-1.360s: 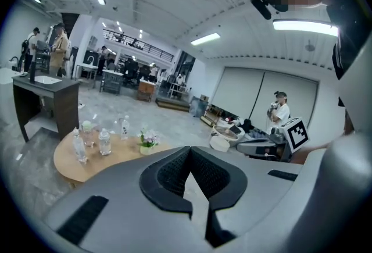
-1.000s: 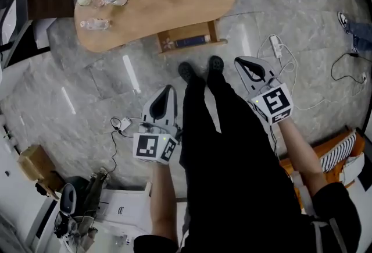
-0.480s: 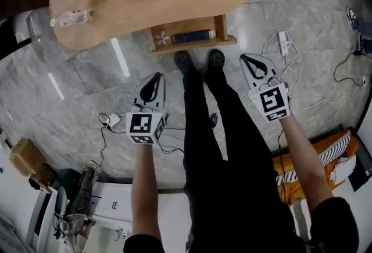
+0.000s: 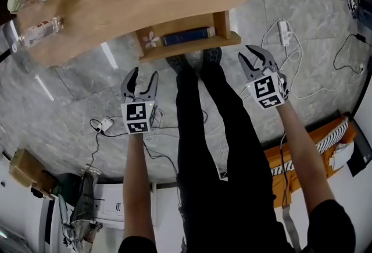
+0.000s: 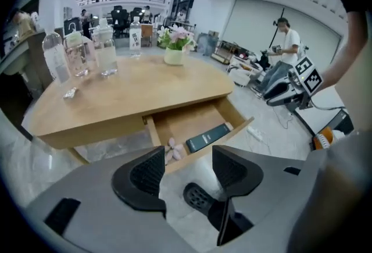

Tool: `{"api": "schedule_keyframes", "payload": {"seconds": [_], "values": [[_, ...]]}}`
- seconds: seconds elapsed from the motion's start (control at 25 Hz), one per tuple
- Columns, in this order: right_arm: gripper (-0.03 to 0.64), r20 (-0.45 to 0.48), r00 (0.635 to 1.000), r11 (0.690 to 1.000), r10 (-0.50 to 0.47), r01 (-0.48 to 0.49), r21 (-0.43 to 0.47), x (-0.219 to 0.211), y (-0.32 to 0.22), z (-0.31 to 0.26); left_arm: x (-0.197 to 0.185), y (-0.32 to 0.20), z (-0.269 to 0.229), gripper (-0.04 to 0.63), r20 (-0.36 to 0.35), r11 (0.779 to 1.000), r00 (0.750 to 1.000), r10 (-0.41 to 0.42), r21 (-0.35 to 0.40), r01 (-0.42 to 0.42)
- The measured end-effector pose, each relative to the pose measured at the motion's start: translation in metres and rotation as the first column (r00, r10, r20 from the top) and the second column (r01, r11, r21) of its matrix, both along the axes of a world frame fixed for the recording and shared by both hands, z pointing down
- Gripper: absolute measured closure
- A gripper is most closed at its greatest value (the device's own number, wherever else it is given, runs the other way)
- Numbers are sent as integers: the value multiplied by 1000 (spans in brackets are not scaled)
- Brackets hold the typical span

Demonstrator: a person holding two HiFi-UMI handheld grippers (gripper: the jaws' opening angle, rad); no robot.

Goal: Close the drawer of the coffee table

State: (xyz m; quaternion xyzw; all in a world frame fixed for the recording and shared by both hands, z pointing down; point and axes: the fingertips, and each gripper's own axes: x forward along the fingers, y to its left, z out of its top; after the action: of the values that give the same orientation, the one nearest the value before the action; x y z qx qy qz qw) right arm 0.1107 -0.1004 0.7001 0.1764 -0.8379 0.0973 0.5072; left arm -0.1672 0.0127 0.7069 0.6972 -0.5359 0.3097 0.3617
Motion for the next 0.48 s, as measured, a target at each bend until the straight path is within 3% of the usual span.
{"api": "schedule_keyframes", "payload": {"seconds": [0.12,0.32,0.48], "values": [[468,-63,997,999,-46,45,-28,11,2,36,-10,5,31,302,36,999,998,42,-26,-41],[449,-172,974,989,-149,147,-25,28,3,92,-23,19,79,285,77,989,990,115,-98,-107],[448,-223,958,983,-183,182,-26,35,1,125,-27,19,105,285,94,984,985,146,-112,-135]]}}
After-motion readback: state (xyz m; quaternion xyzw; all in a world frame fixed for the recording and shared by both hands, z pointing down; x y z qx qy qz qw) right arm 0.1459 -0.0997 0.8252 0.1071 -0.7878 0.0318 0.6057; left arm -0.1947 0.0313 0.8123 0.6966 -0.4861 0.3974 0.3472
